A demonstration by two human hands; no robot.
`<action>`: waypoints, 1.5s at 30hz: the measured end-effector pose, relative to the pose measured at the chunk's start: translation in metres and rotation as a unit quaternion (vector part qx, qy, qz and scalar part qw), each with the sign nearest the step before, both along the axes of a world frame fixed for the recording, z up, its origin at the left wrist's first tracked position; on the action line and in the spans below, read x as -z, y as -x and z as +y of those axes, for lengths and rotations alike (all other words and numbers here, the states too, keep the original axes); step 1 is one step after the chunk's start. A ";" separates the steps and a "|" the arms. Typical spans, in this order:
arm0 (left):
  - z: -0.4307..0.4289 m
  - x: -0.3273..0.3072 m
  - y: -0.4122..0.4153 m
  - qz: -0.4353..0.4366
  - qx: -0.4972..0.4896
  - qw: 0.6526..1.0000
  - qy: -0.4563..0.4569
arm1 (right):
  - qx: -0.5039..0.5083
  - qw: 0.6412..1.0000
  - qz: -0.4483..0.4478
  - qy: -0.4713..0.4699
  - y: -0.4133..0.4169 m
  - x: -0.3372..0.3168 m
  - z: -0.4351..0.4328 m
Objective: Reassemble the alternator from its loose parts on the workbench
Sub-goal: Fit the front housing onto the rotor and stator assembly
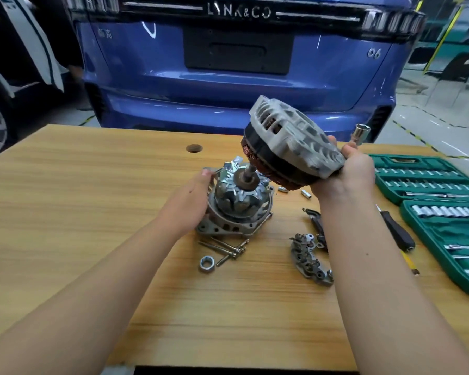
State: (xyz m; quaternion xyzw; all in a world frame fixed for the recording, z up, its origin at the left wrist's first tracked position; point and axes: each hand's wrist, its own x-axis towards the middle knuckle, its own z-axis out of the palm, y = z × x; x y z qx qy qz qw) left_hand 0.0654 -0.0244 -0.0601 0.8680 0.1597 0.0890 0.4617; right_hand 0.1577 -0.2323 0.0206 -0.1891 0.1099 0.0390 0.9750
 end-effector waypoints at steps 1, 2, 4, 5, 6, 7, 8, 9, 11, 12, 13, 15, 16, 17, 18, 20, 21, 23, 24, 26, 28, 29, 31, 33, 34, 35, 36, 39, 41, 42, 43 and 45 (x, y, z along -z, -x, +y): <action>-0.005 0.000 0.010 -0.007 0.003 1.000 -0.017 | 0.007 1.000 0.000 -0.001 0.001 0.000 0.003; -0.008 0.000 0.019 -0.014 -0.001 0.999 -0.034 | 0.018 1.000 0.001 0.001 0.001 0.000 0.006; -0.012 -0.005 0.032 -0.059 -0.043 0.997 -0.038 | 0.038 0.999 0.001 0.013 0.001 0.000 0.011; -0.014 -0.012 0.035 -0.103 -0.076 0.992 -0.021 | 0.044 0.999 -0.001 0.023 0.002 0.001 0.015; -0.016 -0.020 0.035 -0.151 -0.097 0.984 -0.010 | 0.050 0.998 -0.001 0.035 0.004 0.001 0.018; -0.022 -0.030 0.032 -0.186 -0.089 0.978 0.002 | 0.055 0.997 0.001 0.046 0.006 0.003 0.022; -0.029 -0.040 0.026 -0.204 -0.060 0.977 0.027 | 0.058 0.997 0.005 0.055 0.008 0.005 0.027; -0.040 -0.050 0.017 -0.205 -0.018 0.976 0.068 | 0.061 0.996 0.009 0.062 0.010 0.006 0.031; -0.062 -0.067 0.005 -0.199 0.032 0.969 0.143 | 0.065 0.995 0.008 0.078 0.015 0.008 0.036; -0.065 -0.074 0.000 -0.202 0.032 0.963 0.175 | 0.061 0.994 0.000 0.094 0.017 0.009 0.037; -0.063 -0.080 -0.005 -0.207 0.029 0.953 0.217 | 0.053 0.991 -0.019 0.120 0.020 0.012 0.035; -0.049 -0.092 -0.015 -0.208 0.049 0.923 0.319 | 0.046 0.978 -0.092 0.179 0.024 0.018 0.024; -0.041 -0.096 -0.020 -0.204 0.068 0.903 0.371 | 0.045 0.970 -0.138 0.193 0.025 0.019 0.017; -0.034 -0.100 -0.023 -0.204 0.088 0.881 0.418 | 0.044 0.964 -0.176 0.195 0.025 0.017 0.011; -0.031 -0.103 -0.025 -0.204 0.109 0.860 0.454 | 0.042 0.961 -0.201 0.186 0.022 0.015 0.005; -0.031 -0.106 -0.031 -0.200 0.163 0.833 0.490 | 0.006 0.964 -0.217 0.154 0.012 0.009 -0.005; -0.033 -0.106 -0.032 -0.195 0.184 0.832 0.486 | -0.043 0.962 -0.224 0.151 0.008 0.005 -0.009; -0.040 -0.105 -0.033 -0.180 0.194 0.845 0.465 | -0.181 0.930 -0.250 0.199 0.006 0.005 -0.017; -0.043 -0.103 -0.033 -0.170 0.186 0.851 0.461 | -0.232 0.908 -0.256 0.235 0.007 0.010 -0.021; -0.048 -0.101 -0.030 -0.142 0.190 0.855 0.462 | -0.264 0.893 -0.237 0.278 0.008 0.020 -0.029; -0.054 -0.105 -0.028 -0.129 0.184 0.876 0.426 | -0.291 0.906 -0.195 0.235 0.010 0.026 -0.030; -0.059 -0.111 -0.027 -0.126 0.173 0.896 0.388 | -0.311 0.916 -0.171 0.187 0.010 0.029 -0.030; -0.073 -0.127 -0.025 -0.110 0.166 0.934 0.298 | -0.327 0.928 -0.138 0.114 0.010 0.036 -0.030; -0.083 -0.147 -0.023 -0.089 0.182 0.955 0.215 | -0.317 0.934 -0.135 0.099 0.013 0.039 -0.032; -0.085 -0.151 -0.025 -0.084 0.183 0.961 0.187 | -0.304 0.939 -0.135 0.091 0.012 0.041 -0.033; -0.085 -0.152 -0.027 -0.089 0.175 0.965 0.176 | -0.292 0.943 -0.138 0.078 0.012 0.041 -0.034; -0.084 -0.150 -0.028 -0.101 0.163 0.964 0.183 | -0.284 0.946 -0.143 0.062 0.013 0.039 -0.035; -0.087 -0.131 -0.025 -0.136 0.128 0.941 0.282 | -0.248 0.955 -0.160 0.040 0.021 0.035 -0.040; -0.086 -0.118 -0.024 -0.142 0.126 0.935 0.300 | -0.234 0.957 -0.162 0.051 0.024 0.037 -0.041; -0.083 -0.115 -0.024 -0.135 0.129 0.935 0.301 | -0.237 0.957 -0.159 0.056 0.025 0.037 -0.040; -0.080 -0.115 -0.024 -0.125 0.131 0.935 0.307 | -0.245 0.955 -0.155 0.063 0.025 0.036 -0.039; -0.069 -0.117 -0.027 -0.108 0.128 0.931 0.325 | -0.255 0.951 -0.144 0.102 0.023 0.032 -0.033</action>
